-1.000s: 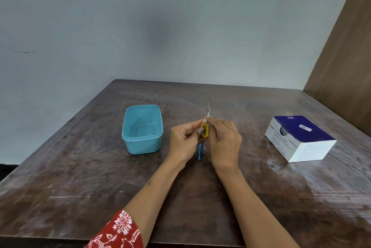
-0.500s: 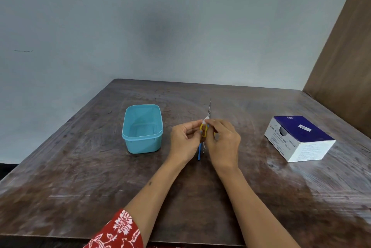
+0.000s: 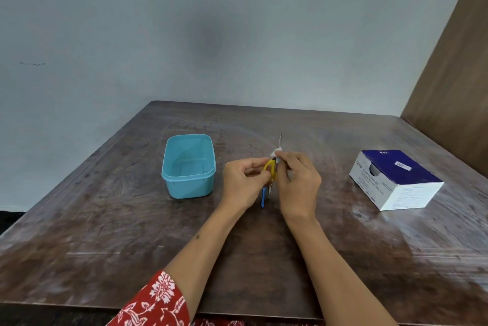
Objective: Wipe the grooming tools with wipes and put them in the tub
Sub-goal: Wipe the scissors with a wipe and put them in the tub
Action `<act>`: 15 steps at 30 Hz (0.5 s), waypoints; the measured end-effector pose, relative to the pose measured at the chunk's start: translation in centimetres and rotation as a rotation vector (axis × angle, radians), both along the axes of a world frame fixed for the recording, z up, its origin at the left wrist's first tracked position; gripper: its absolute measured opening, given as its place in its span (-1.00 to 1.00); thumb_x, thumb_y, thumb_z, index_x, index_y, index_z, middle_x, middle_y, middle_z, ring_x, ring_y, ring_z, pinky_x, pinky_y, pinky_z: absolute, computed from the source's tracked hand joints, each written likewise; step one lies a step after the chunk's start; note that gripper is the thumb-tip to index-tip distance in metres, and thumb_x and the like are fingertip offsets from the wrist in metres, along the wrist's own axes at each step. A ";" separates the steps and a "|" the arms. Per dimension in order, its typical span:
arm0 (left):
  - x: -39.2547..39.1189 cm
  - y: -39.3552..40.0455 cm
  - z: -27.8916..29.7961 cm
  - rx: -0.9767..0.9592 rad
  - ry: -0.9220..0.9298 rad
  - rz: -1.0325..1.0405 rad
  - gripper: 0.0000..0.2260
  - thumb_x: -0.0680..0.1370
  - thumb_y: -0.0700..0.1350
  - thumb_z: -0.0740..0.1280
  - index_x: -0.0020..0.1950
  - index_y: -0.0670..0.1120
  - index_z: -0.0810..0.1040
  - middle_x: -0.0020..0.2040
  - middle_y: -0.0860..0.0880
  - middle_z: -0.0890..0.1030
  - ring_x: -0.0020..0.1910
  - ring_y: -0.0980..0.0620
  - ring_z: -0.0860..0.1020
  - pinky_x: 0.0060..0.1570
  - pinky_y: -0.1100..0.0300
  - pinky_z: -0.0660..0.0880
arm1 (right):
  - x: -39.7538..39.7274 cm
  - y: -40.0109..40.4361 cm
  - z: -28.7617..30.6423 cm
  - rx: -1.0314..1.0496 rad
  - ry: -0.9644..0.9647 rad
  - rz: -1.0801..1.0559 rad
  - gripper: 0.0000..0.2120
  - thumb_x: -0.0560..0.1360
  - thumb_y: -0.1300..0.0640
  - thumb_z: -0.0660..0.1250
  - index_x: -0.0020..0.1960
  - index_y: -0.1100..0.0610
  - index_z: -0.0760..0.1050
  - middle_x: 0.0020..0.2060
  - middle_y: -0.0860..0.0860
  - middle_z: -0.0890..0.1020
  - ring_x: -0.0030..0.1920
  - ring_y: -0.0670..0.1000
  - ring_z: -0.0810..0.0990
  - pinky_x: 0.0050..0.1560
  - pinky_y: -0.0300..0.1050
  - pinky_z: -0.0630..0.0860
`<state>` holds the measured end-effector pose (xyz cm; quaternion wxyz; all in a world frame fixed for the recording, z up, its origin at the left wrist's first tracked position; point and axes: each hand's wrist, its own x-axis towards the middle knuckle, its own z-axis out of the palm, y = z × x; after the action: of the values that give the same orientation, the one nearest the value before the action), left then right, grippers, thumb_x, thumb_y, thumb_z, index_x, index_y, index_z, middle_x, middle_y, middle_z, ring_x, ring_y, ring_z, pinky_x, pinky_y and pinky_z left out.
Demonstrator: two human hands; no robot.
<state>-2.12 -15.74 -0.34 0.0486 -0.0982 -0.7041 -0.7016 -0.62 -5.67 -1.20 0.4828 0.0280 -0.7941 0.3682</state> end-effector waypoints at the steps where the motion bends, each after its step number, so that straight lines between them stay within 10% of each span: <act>1: 0.1 0.1 0.0 -0.005 -0.009 -0.031 -0.76 0.43 -0.34 0.40 0.09 -0.23 0.61 -0.09 -0.18 0.68 -0.15 0.00 0.66 -0.15 0.19 0.63 | 0.0 0.2 0.0 -0.023 0.007 -0.011 -0.84 0.44 0.41 0.36 -0.01 0.28 0.64 -0.16 0.16 0.64 -0.17 0.11 0.62 -0.13 -0.09 0.56; 15: 0.4 0.1 0.3 0.013 -0.044 -0.146 -0.77 0.44 -0.36 0.37 0.09 -0.27 0.60 -0.13 -0.16 0.67 -0.27 0.12 0.65 -0.24 0.26 0.61 | 0.1 0.3 0.5 -0.144 0.069 -0.067 -0.80 0.44 0.45 0.31 -0.03 0.28 0.64 -0.14 0.15 0.67 -0.15 -0.03 0.60 -0.05 -0.42 0.46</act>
<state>-1.70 -15.69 -0.01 -0.0177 -0.1336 -0.6914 -0.7098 -0.48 -5.32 -0.66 0.5226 -0.0209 -0.7489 0.4069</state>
